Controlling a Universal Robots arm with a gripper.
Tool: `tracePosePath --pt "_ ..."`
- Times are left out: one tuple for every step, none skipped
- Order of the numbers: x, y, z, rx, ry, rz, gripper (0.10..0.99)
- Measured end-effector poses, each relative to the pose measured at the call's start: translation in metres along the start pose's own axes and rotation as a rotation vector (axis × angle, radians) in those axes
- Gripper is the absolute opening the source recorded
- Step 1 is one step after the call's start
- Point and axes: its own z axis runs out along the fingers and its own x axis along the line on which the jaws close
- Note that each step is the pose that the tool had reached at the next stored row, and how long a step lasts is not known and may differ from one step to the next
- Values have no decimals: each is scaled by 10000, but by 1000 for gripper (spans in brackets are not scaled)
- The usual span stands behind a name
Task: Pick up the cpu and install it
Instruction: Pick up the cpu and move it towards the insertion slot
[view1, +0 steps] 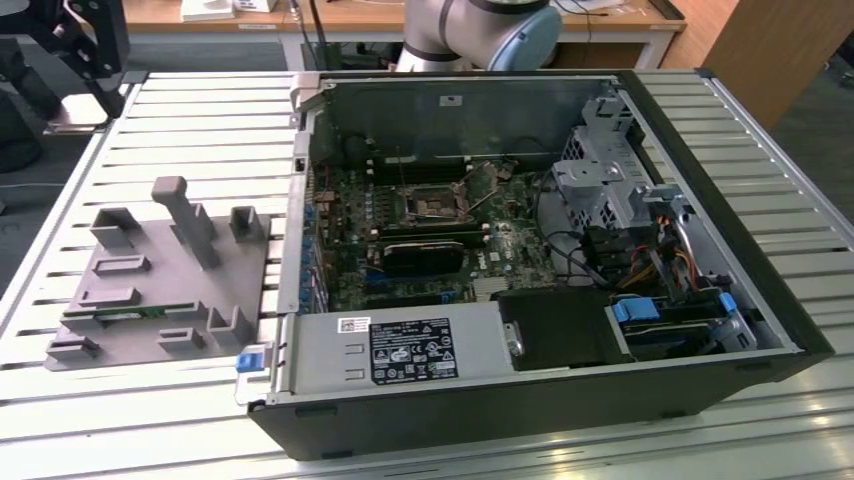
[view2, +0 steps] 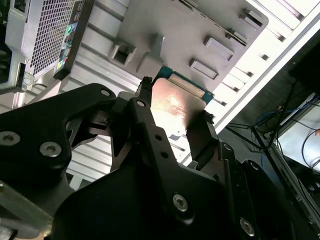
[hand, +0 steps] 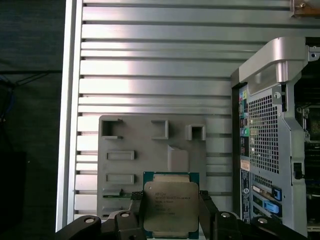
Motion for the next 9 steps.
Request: tracePosePath --pt "-13 1 0 0 0 0 529" --pt "-26 2 1 0 0 0 529" --pt "-36 3 1 0 0 0 529" --pt "-46 4 1 0 0 0 529" --pt "-55 6 1 0 0 0 529" --pt "-65 7 1 0 0 1 529" --pt "-76 8 1 0 0 1 529" --pt "-87 9 1 1 0 1 529" --pt "-99 10 1 0 0 0 529"
